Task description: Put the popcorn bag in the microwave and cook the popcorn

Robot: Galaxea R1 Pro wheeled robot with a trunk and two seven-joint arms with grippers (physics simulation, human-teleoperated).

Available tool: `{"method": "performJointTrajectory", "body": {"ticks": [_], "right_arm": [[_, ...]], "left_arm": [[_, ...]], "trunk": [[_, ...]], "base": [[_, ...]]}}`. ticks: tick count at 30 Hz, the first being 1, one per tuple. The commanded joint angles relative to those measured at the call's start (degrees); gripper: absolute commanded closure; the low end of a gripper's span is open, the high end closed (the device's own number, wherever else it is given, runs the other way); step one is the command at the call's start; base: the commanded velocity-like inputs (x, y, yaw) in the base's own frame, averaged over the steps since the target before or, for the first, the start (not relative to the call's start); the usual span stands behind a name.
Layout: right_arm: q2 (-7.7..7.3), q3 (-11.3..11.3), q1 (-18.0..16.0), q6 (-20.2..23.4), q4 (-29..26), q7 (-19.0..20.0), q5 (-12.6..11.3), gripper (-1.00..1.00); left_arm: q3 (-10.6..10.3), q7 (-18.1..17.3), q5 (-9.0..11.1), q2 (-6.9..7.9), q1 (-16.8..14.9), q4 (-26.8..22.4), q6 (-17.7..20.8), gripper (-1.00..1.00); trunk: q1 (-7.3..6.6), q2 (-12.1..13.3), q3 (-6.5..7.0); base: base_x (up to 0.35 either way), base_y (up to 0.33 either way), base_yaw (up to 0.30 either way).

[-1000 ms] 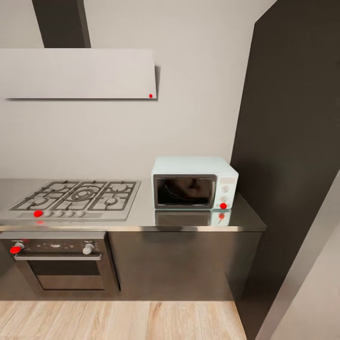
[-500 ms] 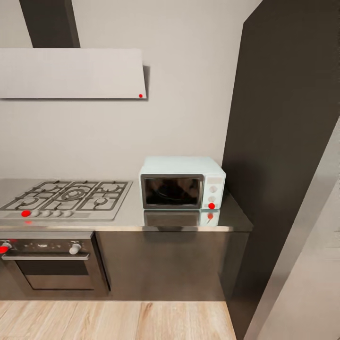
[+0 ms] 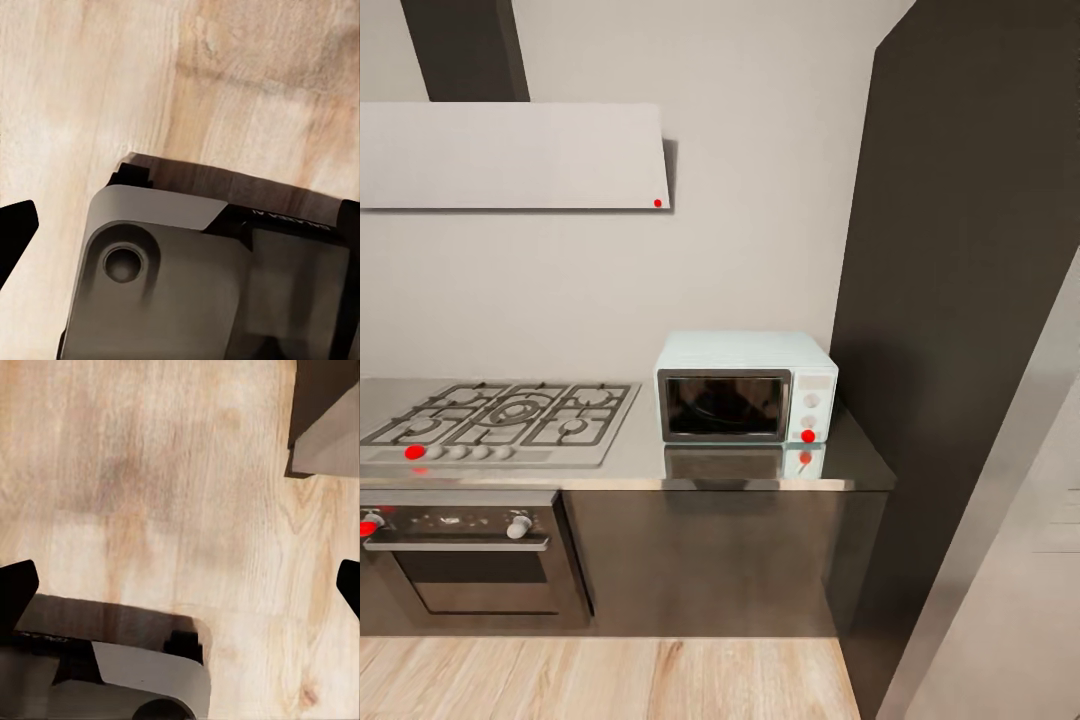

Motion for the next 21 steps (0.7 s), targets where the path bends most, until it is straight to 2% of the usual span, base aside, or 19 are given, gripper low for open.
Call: {"method": "performJointTrajectory", "body": {"ticks": [1,3,4,6,8,11,12,14,16,18,21], "right_arm": [[0.98,-0.44,0.01,6.14,-9.13,2.51,0.55,-1.0],[1.55,-0.4,0.01,12.8,-21.03,4.56,0.42,-1.0],[2.12,-0.31,0.01,14.36,-26.97,5.12,0.42,-1.0],[4.58,-0.25,0.01,15.79,-38.5,5.13,0.43,-1.0],[6.19,-0.19,0.01,16.42,-45.15,5.16,0.43,-1.0],[8.38,2.47,0.08,17.62,-55.44,5.05,0.5,-1.0],[8.53,2.72,-0.61,19.41,-56.3,4.98,0.49,-1.0],[8.68,2.87,-4.85,24.07,-56.86,4.5,0.45,-1.0],[8.78,2.89,-10.96,28.44,-56.98,3.15,0.44,-1.0],[9.32,2.89,-15.67,30.32,-56.87,0.85,0.42,-1.0],[11.42,2.9,-20.84,30.71,-55.91,-6.19,0.22,-1.0]], "left_arm": [[-0.46,-0.08,0.6,0.0,-0.04,-0.03,0.14,-1.0],[-0.46,-0.07,0.6,-0.05,-0.04,-0.03,0.14,-1.0],[-0.46,-0.07,0.6,-0.01,-0.04,-0.04,0.14,-1.0],[-0.46,-0.08,0.6,-0.05,-0.04,-0.04,0.14,-1.0],[-0.46,-0.08,0.6,-0.06,-0.04,-0.04,0.14,-1.0],[-0.46,-0.08,0.6,-0.04,-0.06,-0.04,0.14,-1.0],[-0.46,-0.08,0.6,-0.05,-0.05,-0.04,0.14,-1.0],[-0.46,-0.08,0.6,-0.05,-0.04,-0.04,0.14,-1.0],[-0.46,-0.08,0.6,-0.06,-0.04,-0.04,0.14,-1.0],[-0.46,-0.08,0.6,-0.06,-0.04,-0.04,0.14,-1.0],[-0.46,-0.08,0.6,-0.07,-0.04,-0.04,0.13,-1.0]], "trunk": [[0.0,-0.05,-0.09],[0.0,-0.05,-0.09],[0.0,-0.05,-0.09],[0.0,-0.05,-0.09],[0.0,-0.05,-0.09],[0.0,-0.05,-0.09],[0.0,-0.05,-0.09],[0.0,-0.05,-0.09],[0.0,-0.05,-0.09],[0.0,-0.05,-0.09],[0.0,-0.05,-0.09]], "base": [[0.0,0.0,0.0],[0.0,0.0,0.0],[0.0,0.0,0.0],[0.0,0.0,0.0],[0.0,0.0,0.0],[0.0,0.0,0.0],[0.0,0.0,0.0],[0.0,0.0,0.0],[0.0,0.0,0.0],[0.0,0.0,0.0],[0.0,0.0,0.0]]}}
